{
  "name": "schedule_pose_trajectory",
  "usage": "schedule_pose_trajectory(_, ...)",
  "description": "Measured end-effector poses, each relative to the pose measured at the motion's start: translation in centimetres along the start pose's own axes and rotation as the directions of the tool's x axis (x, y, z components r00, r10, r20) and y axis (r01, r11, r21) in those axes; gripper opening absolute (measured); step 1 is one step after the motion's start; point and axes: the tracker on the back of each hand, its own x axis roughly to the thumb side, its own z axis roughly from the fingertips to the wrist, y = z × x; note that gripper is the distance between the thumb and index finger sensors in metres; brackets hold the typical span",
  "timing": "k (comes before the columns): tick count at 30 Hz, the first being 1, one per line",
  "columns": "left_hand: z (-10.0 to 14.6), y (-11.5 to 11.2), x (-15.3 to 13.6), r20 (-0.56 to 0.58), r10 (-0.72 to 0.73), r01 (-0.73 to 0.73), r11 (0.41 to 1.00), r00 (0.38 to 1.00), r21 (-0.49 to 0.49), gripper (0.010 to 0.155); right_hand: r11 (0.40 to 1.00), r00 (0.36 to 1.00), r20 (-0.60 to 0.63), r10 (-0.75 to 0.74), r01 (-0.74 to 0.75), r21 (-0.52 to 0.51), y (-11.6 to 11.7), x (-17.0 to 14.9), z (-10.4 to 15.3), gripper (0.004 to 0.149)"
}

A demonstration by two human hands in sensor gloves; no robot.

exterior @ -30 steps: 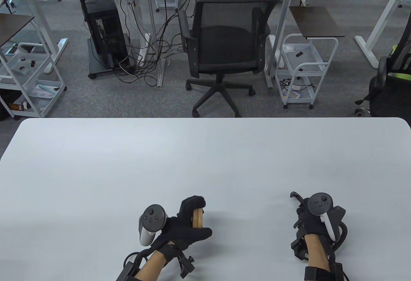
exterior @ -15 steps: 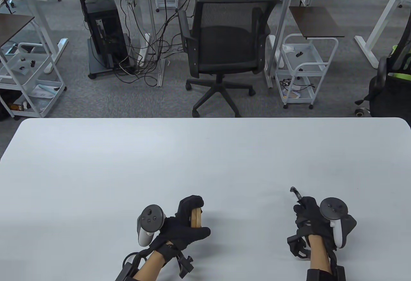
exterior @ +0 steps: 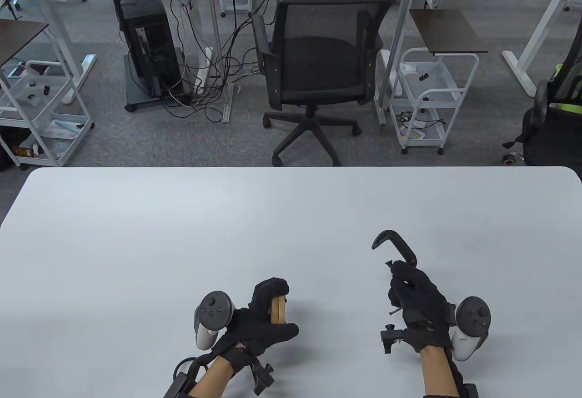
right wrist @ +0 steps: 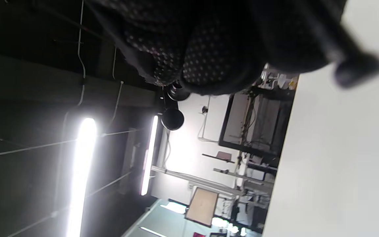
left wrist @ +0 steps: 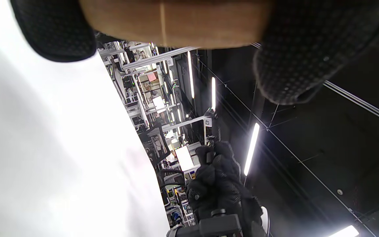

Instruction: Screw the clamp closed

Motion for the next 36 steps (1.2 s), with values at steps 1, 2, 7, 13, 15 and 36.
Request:
schedule_pose_trajectory(1,0.0,0.0,0.0,0.000,0.000,0.000,1.000,1.000,-0.004,0.096,0.999,0.999,0.010,-0.037,0.037,0.036,0.6,0.1,0.1,0.043)
schedule_pose_trajectory(2,0.0,-0.1,0.0,0.000,0.000,0.000,1.000,1.000,-0.006,0.096,0.996,0.998,0.004,-0.064,0.064,0.070,1.1,0.2,0.2,0.044)
schedule_pose_trajectory(7,0.0,-0.4,0.0,0.005,0.001,-0.001,0.999,1.000,-0.034,0.096,0.982,0.997,0.040,-0.071,0.063,0.178,3.1,0.3,0.7,0.054)
schedule_pose_trajectory(13,0.0,-1.3,0.4,0.023,-0.007,0.009,0.997,1.000,-0.082,0.096,0.950,0.994,-0.003,-0.113,0.108,0.294,5.7,0.2,1.4,0.084)
schedule_pose_trajectory(15,0.0,-1.7,0.5,0.025,-0.011,0.014,0.995,1.000,-0.100,0.096,0.935,0.995,-0.003,-0.100,0.095,0.341,6.5,0.1,1.5,0.088)
schedule_pose_trajectory(36,0.4,-2.0,0.4,0.059,0.012,-0.005,0.994,0.998,-0.106,0.098,0.744,0.999,0.004,-0.037,0.025,0.668,11.9,0.0,3.9,0.085)
